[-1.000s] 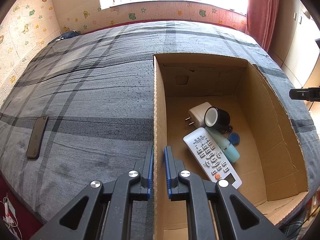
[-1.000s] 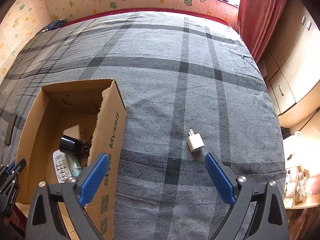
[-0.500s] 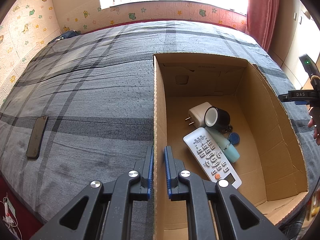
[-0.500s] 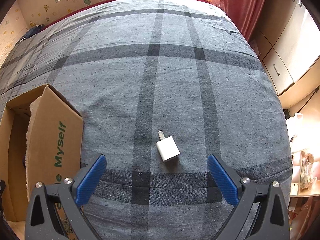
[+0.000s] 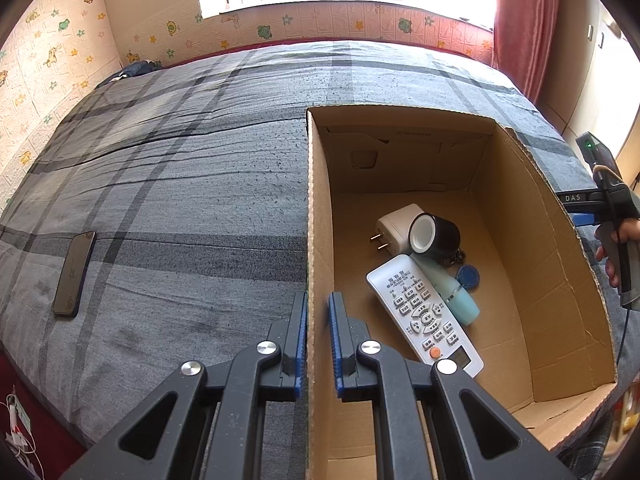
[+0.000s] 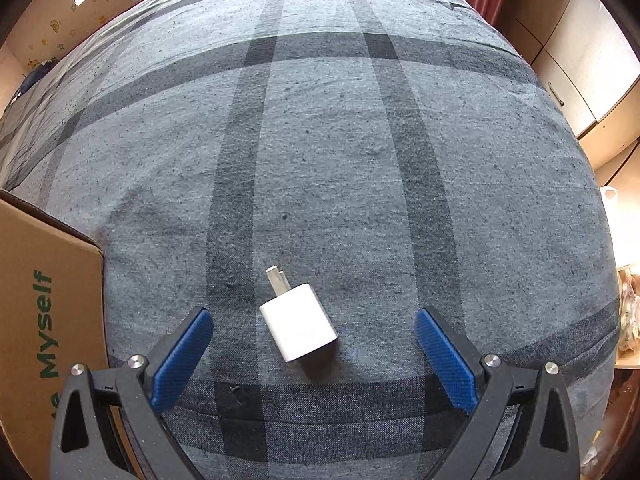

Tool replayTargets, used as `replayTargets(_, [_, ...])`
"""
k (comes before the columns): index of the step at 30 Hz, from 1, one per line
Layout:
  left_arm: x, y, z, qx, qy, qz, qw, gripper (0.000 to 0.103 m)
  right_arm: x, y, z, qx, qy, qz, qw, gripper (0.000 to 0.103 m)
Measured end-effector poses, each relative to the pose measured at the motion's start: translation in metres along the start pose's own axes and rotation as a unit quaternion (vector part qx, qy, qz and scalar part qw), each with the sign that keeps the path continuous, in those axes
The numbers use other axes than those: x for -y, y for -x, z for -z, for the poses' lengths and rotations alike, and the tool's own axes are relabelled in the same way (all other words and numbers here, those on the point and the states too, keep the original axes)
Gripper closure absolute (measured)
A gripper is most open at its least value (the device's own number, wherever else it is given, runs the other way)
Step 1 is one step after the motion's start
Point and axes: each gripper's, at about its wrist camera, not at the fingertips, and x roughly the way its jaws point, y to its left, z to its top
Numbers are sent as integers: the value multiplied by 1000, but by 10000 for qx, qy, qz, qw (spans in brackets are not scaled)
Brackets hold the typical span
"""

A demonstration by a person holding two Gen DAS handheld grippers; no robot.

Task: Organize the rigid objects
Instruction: 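Move the right tool back to the small white USB plug, then close the right tool on the white USB plug, then lift the plug with the right tool and carry it over the box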

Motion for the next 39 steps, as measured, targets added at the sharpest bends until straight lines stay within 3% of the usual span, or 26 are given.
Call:
replayTargets(3, [0,0,0,-2,-4,-3,10000,92,3,2,0,68,-97,-79,9999,4])
replayTargets(8, [0,1,-1,-3,3,1,10000,92,-4,3,-2,28,64,-4,10000,21])
replayTargets(10, [0,1,-1,-3,-4,-9,10000,92,-7,2,-2,-1,99,15,10000,47])
replayTargets(11, [0,1,-1,-4,-5,-8,10000,92,-8,1,-2,-50,109,-42,9999,68])
replayTargets(12, [0,1,-1,-5,-5,-6,10000,92,-8,1,-2,-64,93,-139,9998,75])
replayTargets(25, [0,1,-1,-11,-22,-12,10000,92,-27,39,8,162,308,61,9994,76])
replayTargets(39, [0,1,-1,-9,-14,1,10000,92,-56,111,21,490,618,-169,9967,76])
